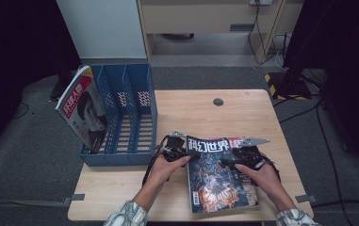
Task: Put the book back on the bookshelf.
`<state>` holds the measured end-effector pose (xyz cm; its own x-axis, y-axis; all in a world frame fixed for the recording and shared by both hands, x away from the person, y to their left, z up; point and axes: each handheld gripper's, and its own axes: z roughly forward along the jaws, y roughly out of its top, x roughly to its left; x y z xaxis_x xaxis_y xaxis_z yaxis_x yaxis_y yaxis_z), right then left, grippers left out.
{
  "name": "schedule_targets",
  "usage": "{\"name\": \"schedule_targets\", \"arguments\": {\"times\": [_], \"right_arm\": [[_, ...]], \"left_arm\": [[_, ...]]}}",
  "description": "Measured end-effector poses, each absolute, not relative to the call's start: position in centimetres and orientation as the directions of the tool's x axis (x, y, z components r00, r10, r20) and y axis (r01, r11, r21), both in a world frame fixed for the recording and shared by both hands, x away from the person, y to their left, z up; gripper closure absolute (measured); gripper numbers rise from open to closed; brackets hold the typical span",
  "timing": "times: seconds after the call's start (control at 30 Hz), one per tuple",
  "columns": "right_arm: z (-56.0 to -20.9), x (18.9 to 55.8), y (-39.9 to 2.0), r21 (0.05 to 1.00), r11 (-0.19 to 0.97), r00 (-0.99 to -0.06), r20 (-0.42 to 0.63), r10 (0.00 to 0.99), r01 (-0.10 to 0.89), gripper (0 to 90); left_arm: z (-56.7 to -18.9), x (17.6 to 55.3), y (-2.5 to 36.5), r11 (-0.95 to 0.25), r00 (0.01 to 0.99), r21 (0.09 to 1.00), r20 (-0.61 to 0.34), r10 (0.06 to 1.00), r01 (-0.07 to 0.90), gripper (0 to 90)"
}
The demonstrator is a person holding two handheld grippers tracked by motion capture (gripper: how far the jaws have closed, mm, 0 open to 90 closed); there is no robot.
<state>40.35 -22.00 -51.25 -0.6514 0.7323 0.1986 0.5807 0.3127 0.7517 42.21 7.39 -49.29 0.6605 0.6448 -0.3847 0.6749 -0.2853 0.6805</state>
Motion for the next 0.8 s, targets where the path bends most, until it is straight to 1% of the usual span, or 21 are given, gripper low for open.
{"name": "schedule_targets", "arguments": {"times": [0.03,0.07,0.2,0.4,0.57,0.63,0.67,0.7,0.73,0.8], "right_arm": [[-51.3,40.3,-22.0,0.752,0.313,-0.651,0.199,0.732,0.581,21.7],[-51.3,40.4,-21.9,0.753,0.306,-0.647,0.203,0.735,0.583,21.9],[-51.1,40.4,-21.8,0.751,0.311,-0.652,0.203,0.731,0.583,22.5],[-51.1,40.3,-20.9,0.747,0.327,-0.656,0.190,0.731,0.580,22.2],[-51.1,40.3,-20.4,0.742,0.349,-0.668,0.174,0.724,0.572,20.5],[-51.2,40.3,-20.4,0.743,0.352,-0.669,0.169,0.724,0.569,21.1],[-51.2,40.3,-20.4,0.745,0.354,-0.670,0.165,0.724,0.565,21.8],[-51.2,40.3,-20.4,0.746,0.357,-0.671,0.159,0.725,0.562,22.3],[-51.2,40.3,-20.4,0.747,0.364,-0.672,0.148,0.725,0.556,22.5],[-51.2,40.1,-20.3,0.747,0.369,-0.671,0.137,0.728,0.553,23.6]], "left_arm": [[-49.3,42.2,7.4,-0.285,0.660,0.681,-0.385,0.645,0.675,61.1],[-49.3,42.2,7.4,-0.281,0.658,0.679,-0.391,0.643,0.678,62.3],[-49.4,41.8,7.4,-0.279,0.659,0.684,-0.388,0.644,0.674,64.3],[-49.4,40.7,8.0,-0.282,0.651,0.668,-0.399,0.646,0.689,64.1],[-49.2,40.5,8.0,-0.287,0.656,0.667,-0.402,0.638,0.688,63.6],[-49.2,40.8,7.8,-0.306,0.665,0.661,-0.395,0.634,0.685,56.9],[-49.3,41.0,7.7,-0.306,0.662,0.656,-0.400,0.634,0.690,56.9],[-49.4,41.1,7.5,-0.303,0.655,0.650,-0.405,0.638,0.697,52.6],[-49.5,41.6,7.3,-0.295,0.648,0.643,-0.420,0.636,0.707,50.2],[-49.5,41.9,7.2,-0.289,0.641,0.637,-0.432,0.635,0.715,48.4]]}}
